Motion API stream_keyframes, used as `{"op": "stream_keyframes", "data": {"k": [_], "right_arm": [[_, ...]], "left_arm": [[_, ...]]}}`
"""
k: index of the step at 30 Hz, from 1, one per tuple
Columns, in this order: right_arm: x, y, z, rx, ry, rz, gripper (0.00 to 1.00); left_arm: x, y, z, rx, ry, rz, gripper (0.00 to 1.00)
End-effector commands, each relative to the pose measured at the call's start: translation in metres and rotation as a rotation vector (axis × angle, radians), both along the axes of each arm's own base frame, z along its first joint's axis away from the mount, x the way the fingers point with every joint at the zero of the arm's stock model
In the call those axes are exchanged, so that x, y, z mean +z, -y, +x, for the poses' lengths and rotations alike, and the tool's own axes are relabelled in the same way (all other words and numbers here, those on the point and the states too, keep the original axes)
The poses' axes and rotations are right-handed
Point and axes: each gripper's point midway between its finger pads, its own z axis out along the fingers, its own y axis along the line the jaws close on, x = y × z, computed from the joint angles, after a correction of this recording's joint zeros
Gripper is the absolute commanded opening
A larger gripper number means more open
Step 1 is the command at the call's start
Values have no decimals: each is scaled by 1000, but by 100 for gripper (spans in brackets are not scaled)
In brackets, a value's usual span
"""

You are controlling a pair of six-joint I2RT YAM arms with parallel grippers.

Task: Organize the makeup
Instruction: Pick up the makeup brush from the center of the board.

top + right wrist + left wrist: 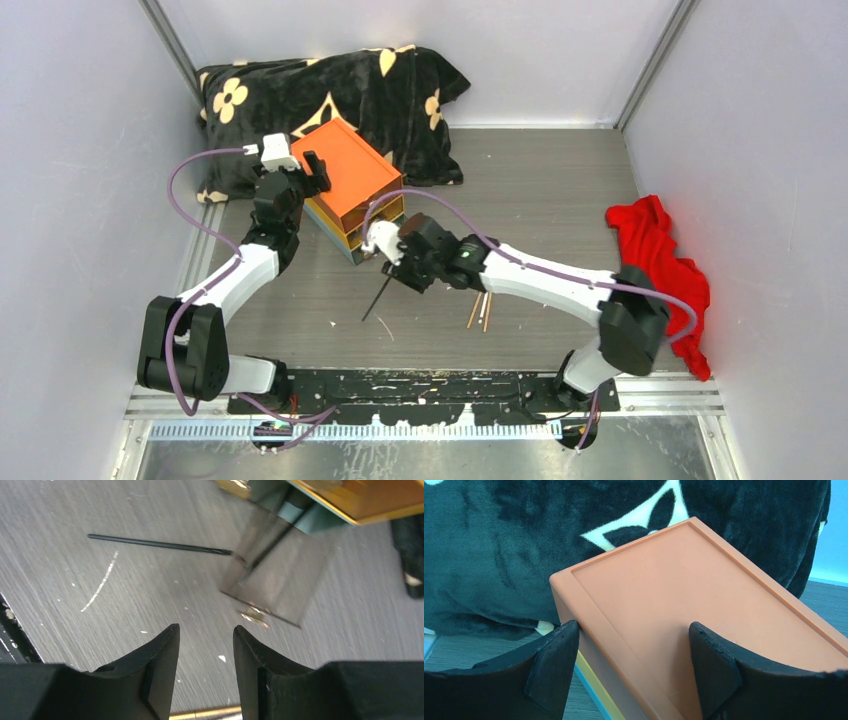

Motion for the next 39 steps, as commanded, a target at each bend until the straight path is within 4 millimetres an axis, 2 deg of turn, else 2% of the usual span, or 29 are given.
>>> {"op": "stream_keyframes", "data": {"k": [1,4,8,12,18,21,28,39], "right_arm": [[-10,-48,-11,191,-6,-6,49],[-25,-67,-11,236,-7,-36,52],[-36,-81,-7,277,0,-31,54],[-46,-90,1,294,28,-33,64],[-56,-102,14,363,88,-34,64],[-58,-103,19,410,62,-22,64],[-62,-89,30,456,-22,-23,63],[-77,-89,25,513,-82,-42,62]], "left_arm": [[-119,25,-44,-174,-402,98,78],[-119,25,-44,-174,-401,98,78],[-119,25,-44,-174,-403,99,78],[-119,26,-44,-175,-402,97,78],[-119,26,-43,-176,-404,99,78],[-119,26,-43,-176,-402,98,78],[-119,26,-43,-177,-404,100,78],[-119,26,-43,-176,-406,100,78]]}}
